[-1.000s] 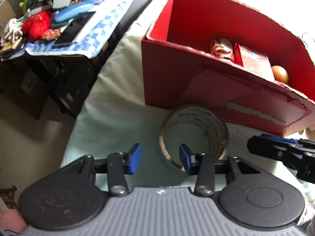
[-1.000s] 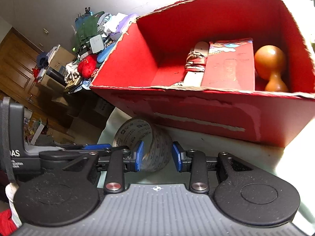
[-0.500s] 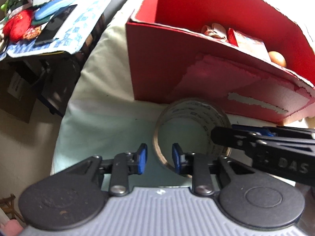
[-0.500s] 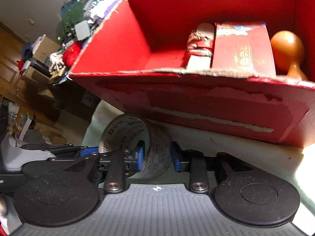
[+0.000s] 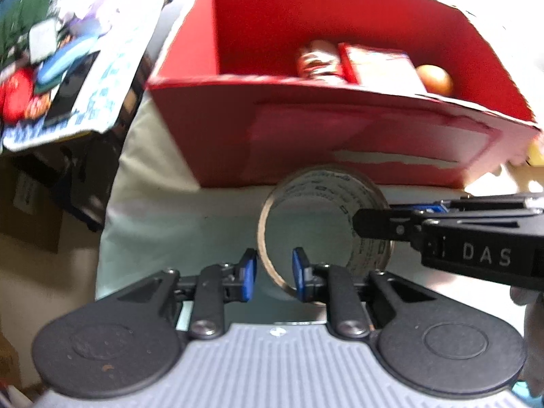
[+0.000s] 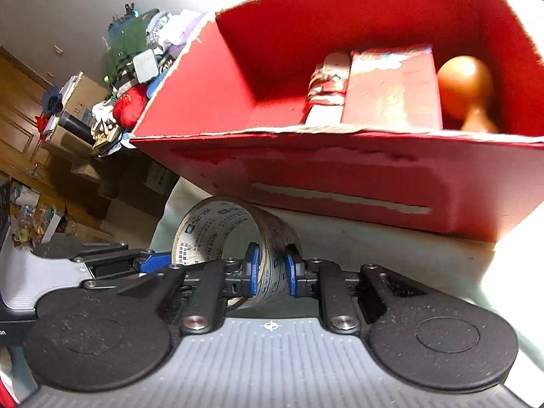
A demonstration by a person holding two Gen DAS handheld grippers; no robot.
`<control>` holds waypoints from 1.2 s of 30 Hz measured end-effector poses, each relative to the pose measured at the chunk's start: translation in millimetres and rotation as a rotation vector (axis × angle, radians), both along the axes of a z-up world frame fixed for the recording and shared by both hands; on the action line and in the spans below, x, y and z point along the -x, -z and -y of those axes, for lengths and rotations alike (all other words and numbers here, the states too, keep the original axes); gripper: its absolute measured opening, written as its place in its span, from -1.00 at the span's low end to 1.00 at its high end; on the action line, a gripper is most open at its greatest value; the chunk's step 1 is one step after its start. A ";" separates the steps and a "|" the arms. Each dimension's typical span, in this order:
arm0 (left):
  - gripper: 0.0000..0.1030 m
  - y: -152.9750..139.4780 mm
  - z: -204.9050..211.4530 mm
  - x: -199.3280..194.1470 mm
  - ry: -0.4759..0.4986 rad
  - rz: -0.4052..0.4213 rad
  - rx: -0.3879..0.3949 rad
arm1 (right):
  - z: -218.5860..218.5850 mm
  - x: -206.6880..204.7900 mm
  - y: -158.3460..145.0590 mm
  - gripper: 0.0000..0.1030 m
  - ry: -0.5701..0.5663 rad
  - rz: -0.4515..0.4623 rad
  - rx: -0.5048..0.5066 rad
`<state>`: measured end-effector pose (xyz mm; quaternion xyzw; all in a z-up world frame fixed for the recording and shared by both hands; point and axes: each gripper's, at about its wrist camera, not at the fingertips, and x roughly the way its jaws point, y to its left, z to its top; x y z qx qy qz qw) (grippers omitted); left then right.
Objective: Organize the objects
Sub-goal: 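Lift the tape roll with the right gripper over the red box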
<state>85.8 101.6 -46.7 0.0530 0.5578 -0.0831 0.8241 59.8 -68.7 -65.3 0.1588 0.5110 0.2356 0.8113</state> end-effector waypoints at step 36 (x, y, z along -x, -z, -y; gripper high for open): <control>-0.60 -86.7 245.7 45.0 0.449 0.306 0.003 | 215.7 57.6 -82.3 -0.72 0.369 0.292 0.018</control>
